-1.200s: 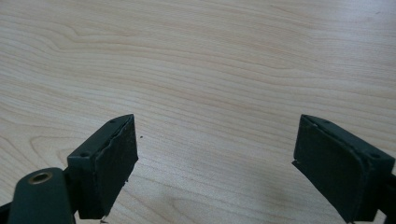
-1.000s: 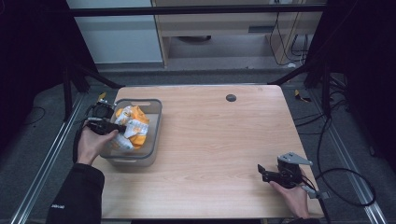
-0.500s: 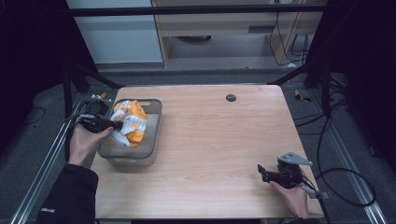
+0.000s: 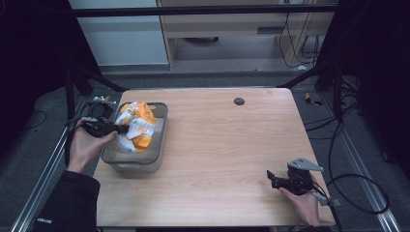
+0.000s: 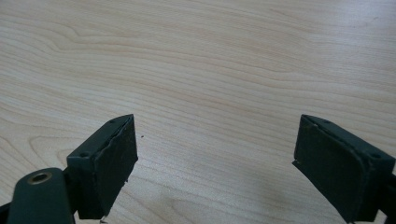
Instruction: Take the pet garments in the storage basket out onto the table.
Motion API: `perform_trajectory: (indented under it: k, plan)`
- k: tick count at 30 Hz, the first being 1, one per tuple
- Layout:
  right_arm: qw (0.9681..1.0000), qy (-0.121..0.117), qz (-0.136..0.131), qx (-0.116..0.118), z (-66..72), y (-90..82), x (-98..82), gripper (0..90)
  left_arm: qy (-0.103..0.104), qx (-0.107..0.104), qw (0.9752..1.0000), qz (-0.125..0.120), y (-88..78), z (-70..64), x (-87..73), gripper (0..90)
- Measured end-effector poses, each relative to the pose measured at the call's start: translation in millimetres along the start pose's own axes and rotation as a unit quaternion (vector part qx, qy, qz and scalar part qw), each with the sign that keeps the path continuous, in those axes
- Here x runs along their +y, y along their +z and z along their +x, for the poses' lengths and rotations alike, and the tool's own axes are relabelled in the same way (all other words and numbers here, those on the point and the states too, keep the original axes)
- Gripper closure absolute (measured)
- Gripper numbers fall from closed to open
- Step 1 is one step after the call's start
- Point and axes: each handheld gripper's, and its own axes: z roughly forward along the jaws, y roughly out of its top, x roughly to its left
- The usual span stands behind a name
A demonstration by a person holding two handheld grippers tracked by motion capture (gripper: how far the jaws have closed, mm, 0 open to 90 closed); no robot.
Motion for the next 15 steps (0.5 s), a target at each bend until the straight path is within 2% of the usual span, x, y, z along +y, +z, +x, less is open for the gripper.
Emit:
perform_trajectory:
  k: [7,12,15]
  plan:
    - [1.0,0.0,-0.001,0.0,-0.2,-0.3,0.0,13.3,0.02,-0.011,0.9997,-0.009,-7.7,-12.6,3.4,72.8]
    - [1.0,-0.002,-0.005,-0.002,-1.4,-1.2,-0.1,13.3,0.043,-0.019,0.9988,-0.012,-11.3,-27.2,8.0,72.8]
    - [1.0,-0.002,-0.005,-0.003,-1.5,-1.1,0.0,13.3,0.047,-0.021,0.9985,-0.016,-13.1,-31.0,9.4,72.8]
